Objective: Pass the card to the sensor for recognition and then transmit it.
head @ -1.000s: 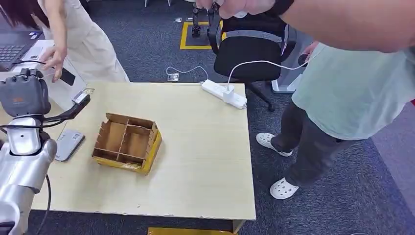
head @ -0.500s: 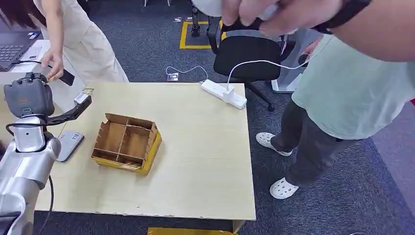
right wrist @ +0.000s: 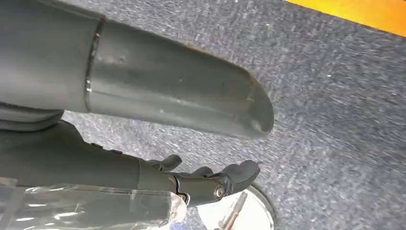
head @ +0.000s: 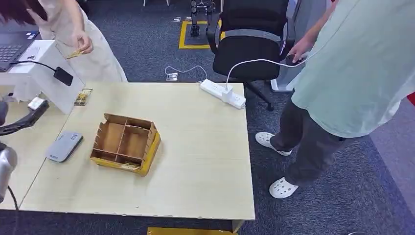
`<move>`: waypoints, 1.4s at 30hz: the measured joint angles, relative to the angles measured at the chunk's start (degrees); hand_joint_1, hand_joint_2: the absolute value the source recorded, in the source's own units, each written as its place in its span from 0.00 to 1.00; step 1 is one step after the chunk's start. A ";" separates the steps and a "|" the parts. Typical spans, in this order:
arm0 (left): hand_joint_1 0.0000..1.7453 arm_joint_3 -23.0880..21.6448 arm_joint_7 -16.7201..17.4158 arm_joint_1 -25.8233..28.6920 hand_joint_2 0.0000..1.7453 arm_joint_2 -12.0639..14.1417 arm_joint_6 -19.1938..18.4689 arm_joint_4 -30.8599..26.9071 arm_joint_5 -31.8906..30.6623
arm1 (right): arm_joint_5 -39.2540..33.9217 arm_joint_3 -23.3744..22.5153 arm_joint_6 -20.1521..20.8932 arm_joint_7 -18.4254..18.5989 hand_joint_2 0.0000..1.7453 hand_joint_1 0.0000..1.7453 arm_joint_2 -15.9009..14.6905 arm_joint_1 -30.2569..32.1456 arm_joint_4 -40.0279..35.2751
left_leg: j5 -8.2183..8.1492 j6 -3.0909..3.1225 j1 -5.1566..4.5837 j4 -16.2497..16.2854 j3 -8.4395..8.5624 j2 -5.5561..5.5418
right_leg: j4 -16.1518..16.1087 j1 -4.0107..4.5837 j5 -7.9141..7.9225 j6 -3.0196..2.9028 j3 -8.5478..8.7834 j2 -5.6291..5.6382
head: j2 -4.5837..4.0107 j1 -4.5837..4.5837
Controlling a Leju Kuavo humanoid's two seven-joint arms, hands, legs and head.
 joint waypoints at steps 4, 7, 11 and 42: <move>0.00 8.53 -2.56 8.23 1.00 4.32 -1.64 -5.82 4.42 | -0.50 -0.02 0.00 -0.07 0.00 0.00 0.00 0.24 0.00 | -0.03 -0.02 0.00 0.00 -0.01 0.14 | -0.03 0.00 -0.06 -0.02 -0.08 0.13 | 0.00 -0.07; 0.00 13.86 -2.71 14.42 1.00 6.12 -2.36 -9.58 6.41 | -0.85 -0.06 0.02 -0.15 0.00 0.00 0.02 -0.05 -0.02 | -0.04 -0.01 -0.01 0.00 -0.02 0.12 | -0.04 -0.01 -0.07 -0.02 -0.07 0.09 | 0.00 0.02; 0.00 21.62 -5.28 22.82 1.00 6.39 -2.80 -14.18 8.21 | -1.38 -0.22 -0.04 -0.96 0.00 0.00 0.04 -0.28 -0.02 | -0.06 0.01 -0.01 0.00 0.00 0.15 | -0.06 -0.01 -0.06 -0.02 -0.02 0.13 | 0.00 -0.02; 0.00 48.36 -4.31 31.97 1.00 -28.84 2.51 22.11 -12.58 | -6.49 -2.12 -0.04 -0.79 0.00 0.00 0.04 1.17 0.74 | -0.24 0.29 -0.23 0.01 0.14 -0.31 | -0.21 -0.20 -0.27 0.27 0.36 -0.40 | 0.00 -0.15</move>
